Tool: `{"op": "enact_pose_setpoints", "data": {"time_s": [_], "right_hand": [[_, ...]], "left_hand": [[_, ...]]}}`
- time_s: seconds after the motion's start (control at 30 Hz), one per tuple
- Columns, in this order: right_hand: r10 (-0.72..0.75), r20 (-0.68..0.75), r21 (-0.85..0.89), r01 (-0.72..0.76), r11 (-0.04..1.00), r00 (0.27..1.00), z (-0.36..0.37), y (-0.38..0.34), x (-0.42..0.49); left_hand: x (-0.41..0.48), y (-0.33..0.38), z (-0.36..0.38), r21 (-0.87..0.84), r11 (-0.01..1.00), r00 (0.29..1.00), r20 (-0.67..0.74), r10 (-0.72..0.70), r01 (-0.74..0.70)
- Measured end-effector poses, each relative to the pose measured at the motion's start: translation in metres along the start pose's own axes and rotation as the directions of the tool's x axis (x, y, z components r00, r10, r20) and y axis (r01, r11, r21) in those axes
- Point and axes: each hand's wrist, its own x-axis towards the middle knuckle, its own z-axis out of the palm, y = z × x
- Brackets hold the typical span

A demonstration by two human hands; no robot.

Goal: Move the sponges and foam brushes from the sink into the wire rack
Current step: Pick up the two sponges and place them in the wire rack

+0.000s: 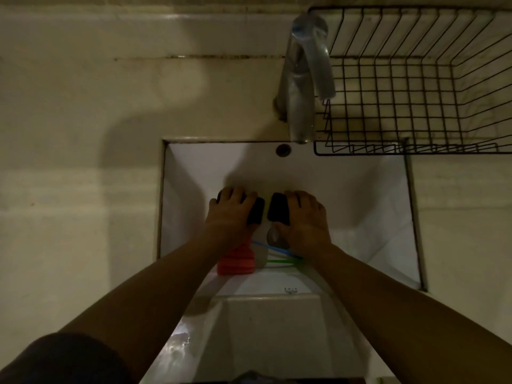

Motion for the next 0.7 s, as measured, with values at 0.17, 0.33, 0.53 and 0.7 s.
{"op": "enact_pose_setpoints", "data": {"time_s": [0.17,0.33,0.53,0.7], "right_hand": [[-0.064,-0.003,-0.011,0.064,0.998,0.998,-0.020,0.006,-0.014],[-0.045,-0.003,0.010,0.045,0.999,0.999,-0.040,0.005,-0.030],[-0.064,-0.048,-0.009,0.064,0.998,0.997,-0.059,-0.001,-0.056],[-0.127,-0.082,-0.025,0.125,0.992,0.989,-0.079,-0.005,-0.071]], "left_hand": [[-0.015,0.007,-0.010,-0.042,0.999,1.000,-0.009,-0.006,0.006],[-0.029,0.020,-0.028,-0.006,0.999,0.994,-0.096,0.045,-0.046],[-0.044,0.026,-0.045,-0.020,0.997,0.989,-0.131,0.074,-0.077],[-0.059,0.032,-0.065,-0.150,0.986,0.990,-0.130,0.056,-0.076]]}}
